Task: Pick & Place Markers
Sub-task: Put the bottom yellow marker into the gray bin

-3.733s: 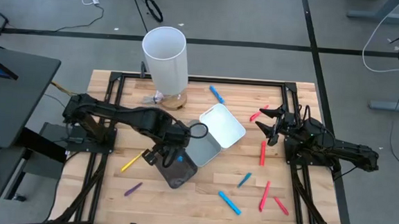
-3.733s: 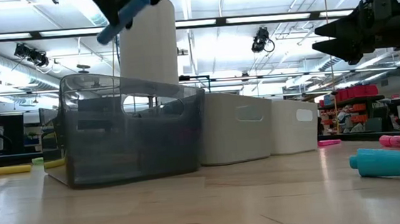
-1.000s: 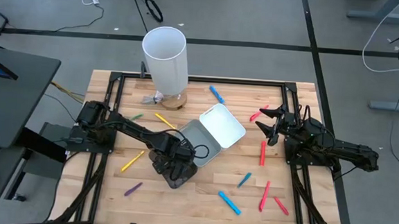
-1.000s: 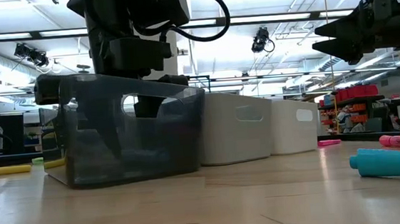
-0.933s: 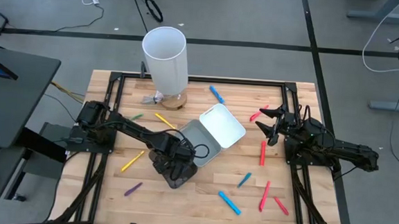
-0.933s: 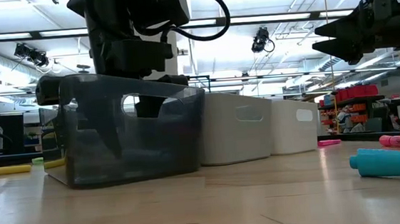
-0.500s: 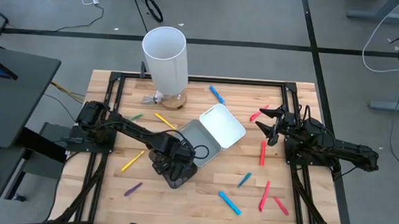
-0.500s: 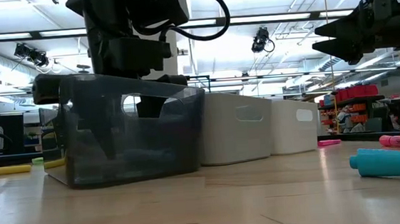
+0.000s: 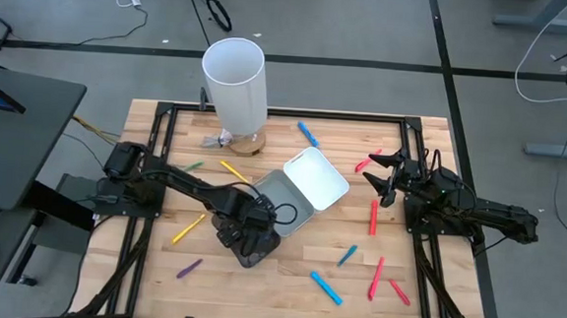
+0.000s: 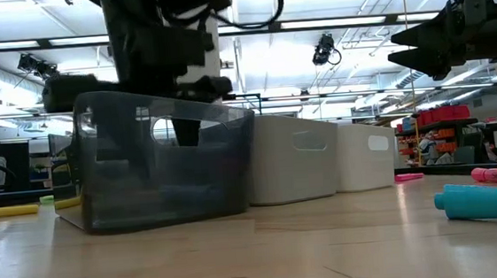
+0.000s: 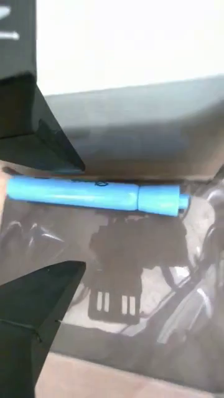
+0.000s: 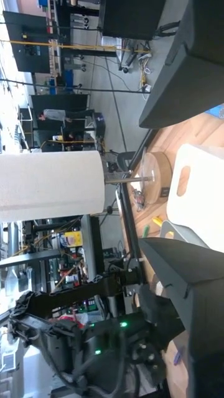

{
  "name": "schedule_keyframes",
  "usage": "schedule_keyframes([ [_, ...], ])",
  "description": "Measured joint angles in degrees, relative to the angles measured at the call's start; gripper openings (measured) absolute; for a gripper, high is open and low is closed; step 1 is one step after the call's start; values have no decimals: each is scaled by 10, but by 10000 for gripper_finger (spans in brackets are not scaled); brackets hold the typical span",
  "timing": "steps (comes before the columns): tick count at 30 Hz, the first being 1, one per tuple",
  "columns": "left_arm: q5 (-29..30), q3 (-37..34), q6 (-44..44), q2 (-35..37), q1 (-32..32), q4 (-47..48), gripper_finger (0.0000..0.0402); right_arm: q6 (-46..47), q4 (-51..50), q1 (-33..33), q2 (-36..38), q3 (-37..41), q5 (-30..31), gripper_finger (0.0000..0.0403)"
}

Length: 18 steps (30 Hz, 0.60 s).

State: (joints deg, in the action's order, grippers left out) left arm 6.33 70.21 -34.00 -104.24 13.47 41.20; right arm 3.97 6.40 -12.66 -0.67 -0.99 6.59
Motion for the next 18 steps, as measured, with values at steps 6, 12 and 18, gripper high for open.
schedule_keyframes([
  [6, -6, 15, 52, 34, -2, 26, 248, 0, 0, 0, 0, 0, 0, 302],
  [12, -2, 27, 89, 78, -2, 49, 248, 0, 1, 0, 0, 0, 0, 302],
  [18, 16, 44, 141, 120, -2, 84, 248, 0, 1, 0, 0, 0, 0, 302],
])
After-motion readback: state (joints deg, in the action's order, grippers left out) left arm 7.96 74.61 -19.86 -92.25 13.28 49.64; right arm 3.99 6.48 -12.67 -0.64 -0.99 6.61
